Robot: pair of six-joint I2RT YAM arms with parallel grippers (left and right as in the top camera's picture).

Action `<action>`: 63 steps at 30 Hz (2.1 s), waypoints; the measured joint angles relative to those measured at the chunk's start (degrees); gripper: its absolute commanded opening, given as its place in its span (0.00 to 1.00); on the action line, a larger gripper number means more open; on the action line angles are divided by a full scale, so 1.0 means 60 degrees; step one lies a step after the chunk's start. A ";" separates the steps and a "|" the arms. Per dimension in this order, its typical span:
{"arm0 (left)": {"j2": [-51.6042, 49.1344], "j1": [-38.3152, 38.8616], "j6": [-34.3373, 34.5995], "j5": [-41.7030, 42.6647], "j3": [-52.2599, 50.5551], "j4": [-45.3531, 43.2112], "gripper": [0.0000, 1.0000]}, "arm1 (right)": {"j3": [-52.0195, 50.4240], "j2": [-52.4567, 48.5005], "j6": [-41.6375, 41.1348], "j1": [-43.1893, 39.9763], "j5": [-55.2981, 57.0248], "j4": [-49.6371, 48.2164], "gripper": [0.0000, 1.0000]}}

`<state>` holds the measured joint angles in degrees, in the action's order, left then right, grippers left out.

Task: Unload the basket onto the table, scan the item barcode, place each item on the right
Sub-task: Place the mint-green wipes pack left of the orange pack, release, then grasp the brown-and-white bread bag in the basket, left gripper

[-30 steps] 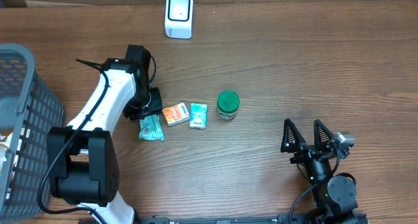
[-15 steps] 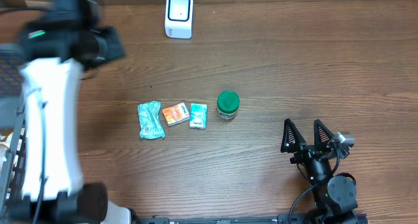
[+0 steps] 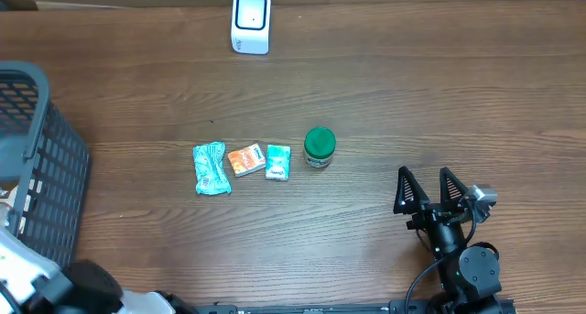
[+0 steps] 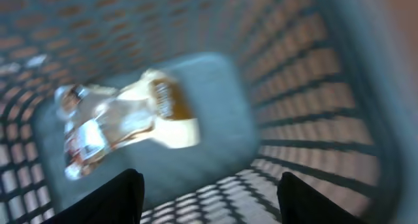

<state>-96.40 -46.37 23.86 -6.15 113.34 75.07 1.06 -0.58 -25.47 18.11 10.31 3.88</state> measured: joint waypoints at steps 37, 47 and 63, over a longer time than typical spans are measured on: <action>-0.5195 -0.0455 -0.3151 -0.1027 -0.1370 -0.1461 0.04 | 0.0000 0.0000 0.0004 0.0000 0.0000 0.0004 1.00; -0.5151 -0.0455 -0.2794 -0.0980 -0.0036 0.0452 0.04 | 0.0000 0.0000 -0.0004 0.0000 0.0004 0.0007 1.00; 0.1905 0.1344 -0.0987 0.1836 0.0878 -0.2200 0.04 | 0.0000 0.0000 0.0000 0.0000 0.0000 0.0004 1.00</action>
<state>-84.97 -38.30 17.93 4.86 118.61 61.87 1.06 -0.58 -25.47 18.11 10.31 3.90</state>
